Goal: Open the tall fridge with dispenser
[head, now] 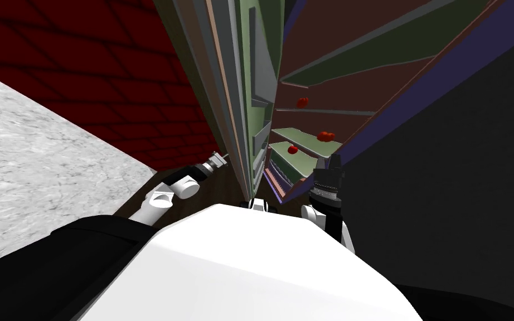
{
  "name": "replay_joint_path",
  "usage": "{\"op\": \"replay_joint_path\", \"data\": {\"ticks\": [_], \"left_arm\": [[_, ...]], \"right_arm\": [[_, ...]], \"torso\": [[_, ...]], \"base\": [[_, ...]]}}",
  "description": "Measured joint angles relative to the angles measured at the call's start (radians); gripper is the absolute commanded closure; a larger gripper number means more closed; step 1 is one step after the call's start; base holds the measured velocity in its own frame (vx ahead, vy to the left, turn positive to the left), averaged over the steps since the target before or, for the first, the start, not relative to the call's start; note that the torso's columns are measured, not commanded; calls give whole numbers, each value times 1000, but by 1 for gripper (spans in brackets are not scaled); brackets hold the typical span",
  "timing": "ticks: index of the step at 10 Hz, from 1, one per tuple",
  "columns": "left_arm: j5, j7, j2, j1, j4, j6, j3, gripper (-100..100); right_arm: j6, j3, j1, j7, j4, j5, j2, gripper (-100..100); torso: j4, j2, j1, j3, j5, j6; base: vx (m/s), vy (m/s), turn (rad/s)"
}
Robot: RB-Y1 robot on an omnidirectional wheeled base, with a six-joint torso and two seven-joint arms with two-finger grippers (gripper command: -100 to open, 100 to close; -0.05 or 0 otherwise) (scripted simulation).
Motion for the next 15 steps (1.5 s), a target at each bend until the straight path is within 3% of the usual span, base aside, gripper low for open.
{"op": "replay_joint_path", "data": {"ticks": [1, 9, 11, 15], "left_arm": [[0, 0, 1, -1, -1, 0, -2, -100], [105, 117, 153, 7, -47, 28, 149, -100], [139, 157, 202, 4, -59, 38, 198, -100], [180, 221, 267, -4, -86, 69, 271, -100]], "right_arm": [[0, 0, 0, 0, 0, 0, 0, 0], [0, 0, 0, 0, 0, 0, 1, 0], [0, 0, 0, 0, 0, 0, 1, 0], [0, 0, 0, 0, 0, 0, 1, 0]], "torso": [[1, 1, -4, 0, -1, -4], [1, 0, 9, 0, 3, -5], [1, 0, 9, 0, 3, -5], [2, 1, 5, 0, 1, -4]], "base": [[13, 36, 55], [20, -7, 64], [21, 3, 67], [17, -2, 57]]}}
